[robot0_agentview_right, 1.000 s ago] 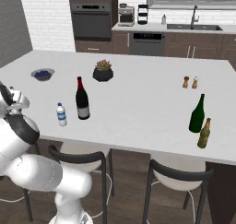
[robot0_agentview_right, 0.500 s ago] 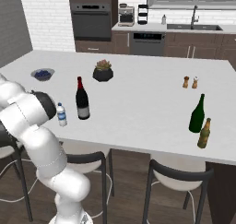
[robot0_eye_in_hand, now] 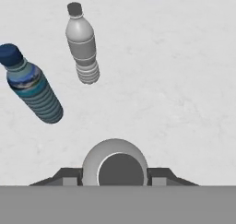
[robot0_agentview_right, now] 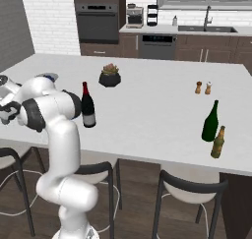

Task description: Move the plastic bottles in the middle to the plastics group, and the glass bottles in the middle to the glass group.

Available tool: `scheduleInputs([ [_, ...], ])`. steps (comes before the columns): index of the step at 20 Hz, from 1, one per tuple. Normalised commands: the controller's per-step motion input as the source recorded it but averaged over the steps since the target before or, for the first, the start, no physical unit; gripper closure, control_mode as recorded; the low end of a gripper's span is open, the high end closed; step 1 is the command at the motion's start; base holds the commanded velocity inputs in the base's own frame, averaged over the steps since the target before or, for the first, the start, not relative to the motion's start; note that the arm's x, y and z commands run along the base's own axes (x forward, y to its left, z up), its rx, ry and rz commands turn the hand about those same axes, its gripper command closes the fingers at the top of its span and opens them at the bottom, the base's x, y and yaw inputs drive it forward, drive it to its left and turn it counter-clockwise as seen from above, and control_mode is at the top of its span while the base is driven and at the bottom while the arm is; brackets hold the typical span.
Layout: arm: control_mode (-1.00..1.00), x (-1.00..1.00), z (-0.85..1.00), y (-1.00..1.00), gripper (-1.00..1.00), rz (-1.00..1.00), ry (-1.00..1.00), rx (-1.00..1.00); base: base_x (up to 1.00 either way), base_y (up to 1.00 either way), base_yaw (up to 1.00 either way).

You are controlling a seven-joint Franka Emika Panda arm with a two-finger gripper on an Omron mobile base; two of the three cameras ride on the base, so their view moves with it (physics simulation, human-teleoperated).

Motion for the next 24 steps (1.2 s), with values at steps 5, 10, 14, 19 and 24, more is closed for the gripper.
scheduleInputs([
  [5, -1.0, 0.15, -0.2, 0.15, 1.0, 0.05, 0.0, -0.01, 0.0, 0.0, 0.0],
  [10, -1.0, 0.16, -0.25, 0.07, 1.0, 0.04, 0.0, 0.0, 0.0, 0.0, 0.0],
  [14, -1.0, 0.01, -0.37, -0.08, 1.0, 0.05, 0.0, 0.0, 0.0, 0.0, 0.0],
  [19, -1.0, 0.12, -0.39, -0.01, 1.0, 0.02, 0.0, 0.0, 0.0, 0.0, 0.0],
  [24, -1.0, 0.11, -0.42, 0.0, 1.0, 0.0, 0.0, 0.0, 0.0, 0.0, 0.0],
])
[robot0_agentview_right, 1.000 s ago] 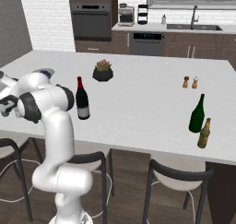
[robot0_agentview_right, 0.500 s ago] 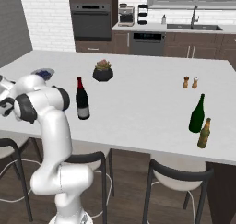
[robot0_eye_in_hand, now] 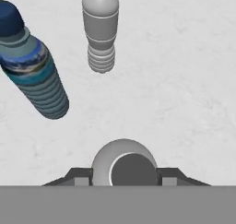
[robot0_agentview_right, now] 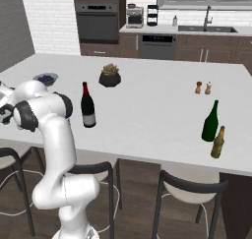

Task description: Move the plastic bottles in the middle to the plastics group, and the glass bottles in the middle to the glass group.

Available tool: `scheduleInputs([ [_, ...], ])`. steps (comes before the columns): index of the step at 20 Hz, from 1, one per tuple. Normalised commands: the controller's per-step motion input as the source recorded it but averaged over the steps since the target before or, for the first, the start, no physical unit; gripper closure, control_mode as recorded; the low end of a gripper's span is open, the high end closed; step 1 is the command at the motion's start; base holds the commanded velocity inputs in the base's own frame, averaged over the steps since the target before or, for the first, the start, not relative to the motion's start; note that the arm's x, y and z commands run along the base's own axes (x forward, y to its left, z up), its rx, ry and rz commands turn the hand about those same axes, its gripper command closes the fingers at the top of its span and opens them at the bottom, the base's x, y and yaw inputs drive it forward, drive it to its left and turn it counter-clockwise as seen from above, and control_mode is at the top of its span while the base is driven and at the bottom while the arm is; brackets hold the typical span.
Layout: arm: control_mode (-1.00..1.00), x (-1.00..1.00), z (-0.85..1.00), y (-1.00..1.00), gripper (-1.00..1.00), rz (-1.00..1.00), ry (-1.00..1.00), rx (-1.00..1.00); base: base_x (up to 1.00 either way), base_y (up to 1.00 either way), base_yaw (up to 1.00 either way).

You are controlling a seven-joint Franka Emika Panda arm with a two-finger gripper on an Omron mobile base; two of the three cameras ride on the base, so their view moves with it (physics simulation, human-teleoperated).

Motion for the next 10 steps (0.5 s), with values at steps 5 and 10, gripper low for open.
scheduleInputs([
  [5, -1.0, 0.01, -0.33, -0.08, -1.0, 0.0, 0.0, 0.0, 0.0, 0.0, 0.0],
  [10, -1.0, 0.0, -0.16, -0.11, -1.0, 0.0, 0.0, 0.0, 0.0, 0.0, 0.0],
])
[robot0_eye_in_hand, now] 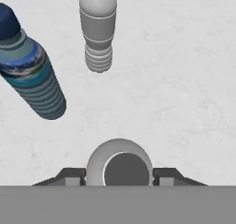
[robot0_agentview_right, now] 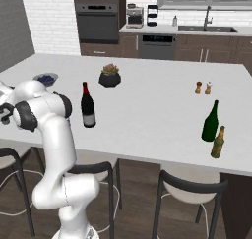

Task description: Move the plastic bottles in the middle to the plastics group, and the glass bottles in the middle to the glass group.

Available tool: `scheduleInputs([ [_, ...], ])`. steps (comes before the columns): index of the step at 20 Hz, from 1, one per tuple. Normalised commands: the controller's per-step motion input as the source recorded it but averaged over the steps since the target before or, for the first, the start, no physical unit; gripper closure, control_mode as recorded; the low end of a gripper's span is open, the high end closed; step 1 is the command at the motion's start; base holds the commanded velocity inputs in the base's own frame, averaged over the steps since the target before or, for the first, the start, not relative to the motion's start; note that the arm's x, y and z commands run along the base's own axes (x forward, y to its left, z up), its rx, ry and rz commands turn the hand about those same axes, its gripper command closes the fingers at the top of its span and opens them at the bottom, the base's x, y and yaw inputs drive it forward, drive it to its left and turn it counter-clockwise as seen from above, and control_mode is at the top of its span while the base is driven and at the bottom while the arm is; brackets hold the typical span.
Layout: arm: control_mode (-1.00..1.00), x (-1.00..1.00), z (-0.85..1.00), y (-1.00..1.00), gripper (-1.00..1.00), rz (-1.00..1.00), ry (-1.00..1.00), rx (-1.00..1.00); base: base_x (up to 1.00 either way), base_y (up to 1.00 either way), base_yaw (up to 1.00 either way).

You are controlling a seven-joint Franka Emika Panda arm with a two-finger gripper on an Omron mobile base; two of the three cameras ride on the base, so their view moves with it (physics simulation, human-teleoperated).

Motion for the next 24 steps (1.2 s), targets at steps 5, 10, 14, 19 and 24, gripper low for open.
scheduleInputs([
  [5, -1.0, -0.01, 0.23, -0.04, -1.0, 0.06, -0.03, 0.0, 0.0, 0.0, 0.0],
  [10, -1.0, -0.02, 0.47, -0.01, -1.0, 0.07, -0.06, 0.0, 0.0, 0.0, 0.0],
  [14, -1.0, -0.15, 0.62, -0.22, -1.0, 0.01, -0.11, 0.0, 0.0, 0.0, 0.0],
  [19, -1.0, -0.53, 0.42, -0.69, -1.0, -0.03, 0.0, 0.07, 0.0, 0.0, 0.0],
  [24, -1.0, -0.71, 0.17, -0.88, -1.0, -0.13, 0.0, 0.1, 0.0, 0.0, 0.0],
])
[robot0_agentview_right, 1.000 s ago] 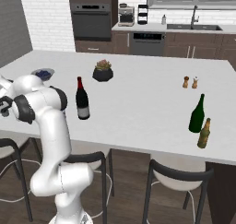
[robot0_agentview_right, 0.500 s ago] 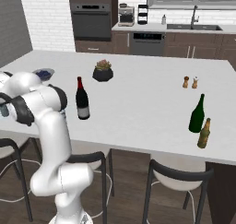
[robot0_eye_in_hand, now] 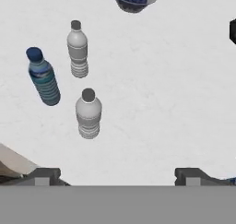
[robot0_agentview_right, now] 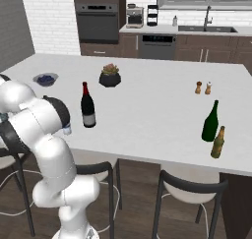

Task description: Move the plastic bottles in the middle to the plastics group, and the glass bottles in the middle to the glass group.

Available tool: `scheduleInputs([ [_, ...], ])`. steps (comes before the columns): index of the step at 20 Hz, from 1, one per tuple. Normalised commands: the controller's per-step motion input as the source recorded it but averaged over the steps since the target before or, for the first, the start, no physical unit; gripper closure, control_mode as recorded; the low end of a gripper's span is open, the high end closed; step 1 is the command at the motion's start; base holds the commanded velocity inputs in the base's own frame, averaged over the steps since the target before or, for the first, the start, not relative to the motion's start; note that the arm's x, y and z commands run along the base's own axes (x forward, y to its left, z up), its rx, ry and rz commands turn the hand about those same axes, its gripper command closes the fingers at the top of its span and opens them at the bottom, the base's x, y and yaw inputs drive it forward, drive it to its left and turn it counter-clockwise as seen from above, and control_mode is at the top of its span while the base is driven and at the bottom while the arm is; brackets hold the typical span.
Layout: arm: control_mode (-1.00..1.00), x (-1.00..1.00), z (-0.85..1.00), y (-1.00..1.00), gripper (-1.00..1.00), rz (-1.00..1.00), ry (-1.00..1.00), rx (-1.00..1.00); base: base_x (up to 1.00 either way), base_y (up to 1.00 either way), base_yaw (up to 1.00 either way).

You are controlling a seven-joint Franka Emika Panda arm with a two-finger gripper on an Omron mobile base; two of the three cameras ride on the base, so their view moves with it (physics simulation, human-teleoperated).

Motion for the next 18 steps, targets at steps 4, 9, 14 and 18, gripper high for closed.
scheduleInputs([
  [4, -1.0, -0.66, 0.12, -0.98, -1.0, -0.07, 0.0, 0.13, 0.0, 0.0, 0.0],
  [9, -1.0, -0.38, 0.27, -0.99, -1.0, -0.01, 0.0, 0.14, 0.0, 0.0, 0.0],
  [14, -1.0, -0.03, 0.2, -0.76, -1.0, -0.1, 0.05, 0.02, 0.0, 0.0, 0.0],
  [18, -1.0, 0.06, 0.02, -0.64, -1.0, -0.15, 0.13, -0.01, 0.0, 0.0, 0.0],
])
